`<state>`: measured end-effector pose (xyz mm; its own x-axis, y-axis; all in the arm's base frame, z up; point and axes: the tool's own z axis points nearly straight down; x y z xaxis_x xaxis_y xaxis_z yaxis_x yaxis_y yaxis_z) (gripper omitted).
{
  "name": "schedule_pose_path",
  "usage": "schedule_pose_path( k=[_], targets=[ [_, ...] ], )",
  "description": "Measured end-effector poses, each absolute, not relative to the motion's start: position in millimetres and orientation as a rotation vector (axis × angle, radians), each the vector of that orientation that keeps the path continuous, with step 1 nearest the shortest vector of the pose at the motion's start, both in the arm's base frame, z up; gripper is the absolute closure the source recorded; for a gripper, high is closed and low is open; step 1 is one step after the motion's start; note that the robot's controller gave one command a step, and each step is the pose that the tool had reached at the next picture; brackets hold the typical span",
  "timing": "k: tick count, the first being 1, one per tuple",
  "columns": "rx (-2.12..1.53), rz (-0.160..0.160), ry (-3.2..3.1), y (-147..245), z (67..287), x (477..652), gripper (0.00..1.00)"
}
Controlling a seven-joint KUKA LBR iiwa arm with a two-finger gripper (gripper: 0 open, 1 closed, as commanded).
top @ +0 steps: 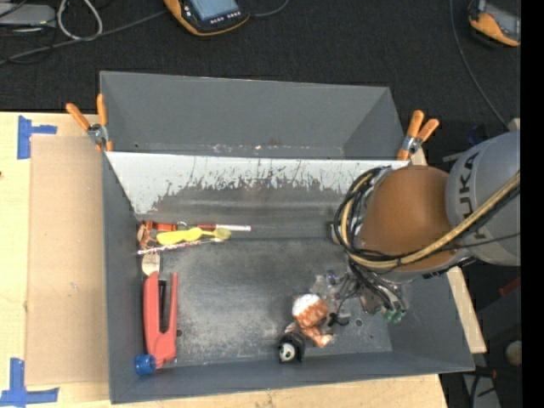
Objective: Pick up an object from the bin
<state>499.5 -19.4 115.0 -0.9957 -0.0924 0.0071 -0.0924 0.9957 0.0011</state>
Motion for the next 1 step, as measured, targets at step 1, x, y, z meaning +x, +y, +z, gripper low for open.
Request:
schedule_pose_path(
  k=[1],
  targets=[
    [0.146,-0.001,-3.137,-18.8,143.3,501.3,1.00]
  ],
)
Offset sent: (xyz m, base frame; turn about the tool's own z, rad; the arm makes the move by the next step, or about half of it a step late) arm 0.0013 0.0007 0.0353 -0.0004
